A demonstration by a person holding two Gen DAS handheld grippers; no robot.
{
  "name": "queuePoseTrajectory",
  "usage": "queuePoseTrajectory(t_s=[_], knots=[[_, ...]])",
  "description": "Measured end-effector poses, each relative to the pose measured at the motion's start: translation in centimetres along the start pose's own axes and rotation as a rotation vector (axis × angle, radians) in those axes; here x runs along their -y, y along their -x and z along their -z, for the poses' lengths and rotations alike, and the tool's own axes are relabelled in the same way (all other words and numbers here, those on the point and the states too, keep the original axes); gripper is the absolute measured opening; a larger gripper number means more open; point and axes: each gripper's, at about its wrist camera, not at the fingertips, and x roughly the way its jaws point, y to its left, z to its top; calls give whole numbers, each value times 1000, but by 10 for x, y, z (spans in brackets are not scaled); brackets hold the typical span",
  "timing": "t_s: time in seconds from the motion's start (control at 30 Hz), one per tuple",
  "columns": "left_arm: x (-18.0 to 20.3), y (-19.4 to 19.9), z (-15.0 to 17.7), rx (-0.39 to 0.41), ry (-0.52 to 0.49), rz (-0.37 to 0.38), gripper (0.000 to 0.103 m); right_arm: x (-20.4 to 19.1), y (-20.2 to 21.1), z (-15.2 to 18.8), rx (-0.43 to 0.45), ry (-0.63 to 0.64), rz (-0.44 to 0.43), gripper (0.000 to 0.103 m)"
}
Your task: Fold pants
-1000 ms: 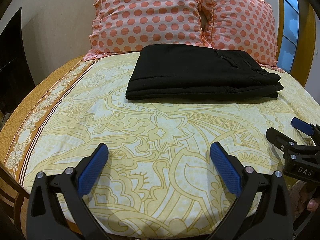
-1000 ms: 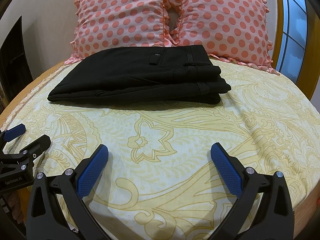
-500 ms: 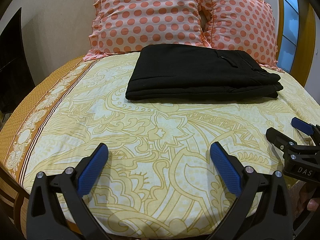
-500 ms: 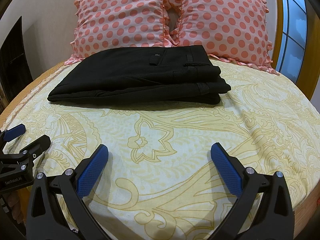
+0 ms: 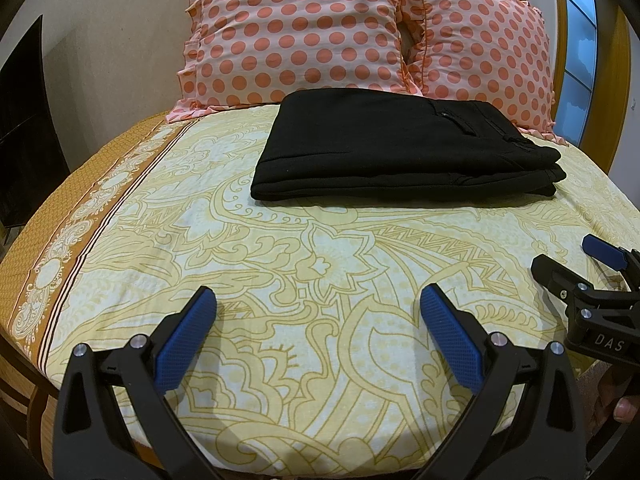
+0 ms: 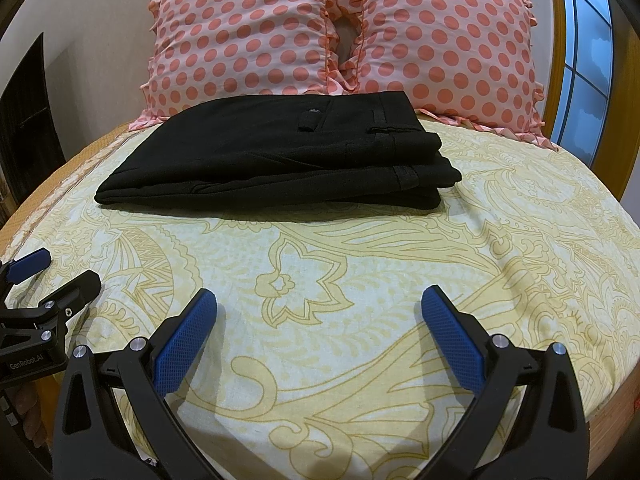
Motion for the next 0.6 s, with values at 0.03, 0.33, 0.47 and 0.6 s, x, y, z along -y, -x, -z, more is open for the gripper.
queuePoseTrajectory(t_s=[0.03, 0.33, 0.47, 0.6], knots=[[0, 0, 0, 0, 0, 0, 101, 0, 0, 0, 0, 0, 0, 102], [0, 0, 0, 0, 0, 0, 101, 0, 0, 0, 2, -1, 1, 102], [1, 0, 1, 1, 1, -1, 101, 0, 0, 0, 1, -1, 1, 102], [1, -1, 1, 0, 2, -2, 101, -1, 0, 0, 2, -1, 1, 102]])
